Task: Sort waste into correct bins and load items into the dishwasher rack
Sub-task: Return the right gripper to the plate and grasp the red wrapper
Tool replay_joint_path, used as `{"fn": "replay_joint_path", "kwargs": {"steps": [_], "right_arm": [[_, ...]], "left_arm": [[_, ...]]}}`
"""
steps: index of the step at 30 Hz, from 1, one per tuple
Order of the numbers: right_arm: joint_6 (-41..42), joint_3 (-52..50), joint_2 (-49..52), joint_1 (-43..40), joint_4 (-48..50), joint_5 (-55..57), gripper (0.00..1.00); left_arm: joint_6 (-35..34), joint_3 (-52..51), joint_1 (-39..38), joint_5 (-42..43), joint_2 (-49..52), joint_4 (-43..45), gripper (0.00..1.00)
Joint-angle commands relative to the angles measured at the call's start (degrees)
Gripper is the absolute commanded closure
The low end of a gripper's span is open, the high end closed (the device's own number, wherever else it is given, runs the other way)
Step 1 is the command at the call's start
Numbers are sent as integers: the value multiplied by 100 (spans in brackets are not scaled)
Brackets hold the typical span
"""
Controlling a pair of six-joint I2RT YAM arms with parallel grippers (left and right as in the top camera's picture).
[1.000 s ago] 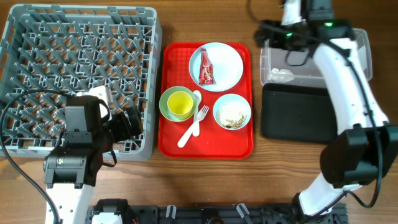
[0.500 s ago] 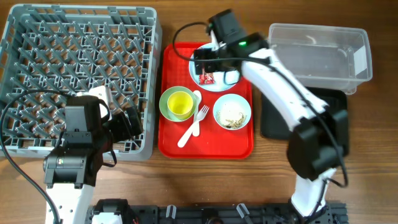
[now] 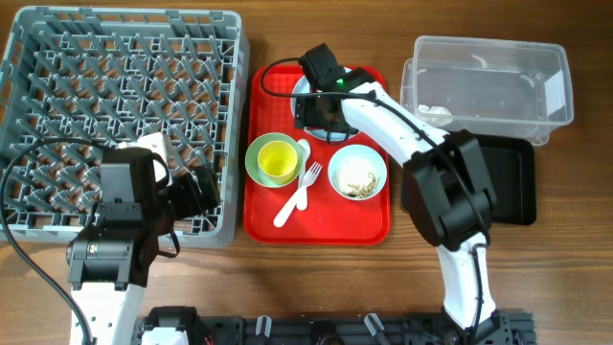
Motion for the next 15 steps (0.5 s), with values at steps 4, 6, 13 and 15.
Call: {"fn": "replay_joint_path", "kwargs": {"steps": [4,6,13,15], "right_arm": [[341,-15,199,20,9,149,42],[369,-15,199,20,4,144,56],[308,2,72,-31,-164,173,92],[186,33,-68,-92,-210,192,96]], "left_arm": [[-26,114,37,70,-31,-7,0],[-26,114,37,70,-28,-7,0],[-24,114,37,70,-31,-22,0],[-26,114,37,70,-31,-24,0]]}}
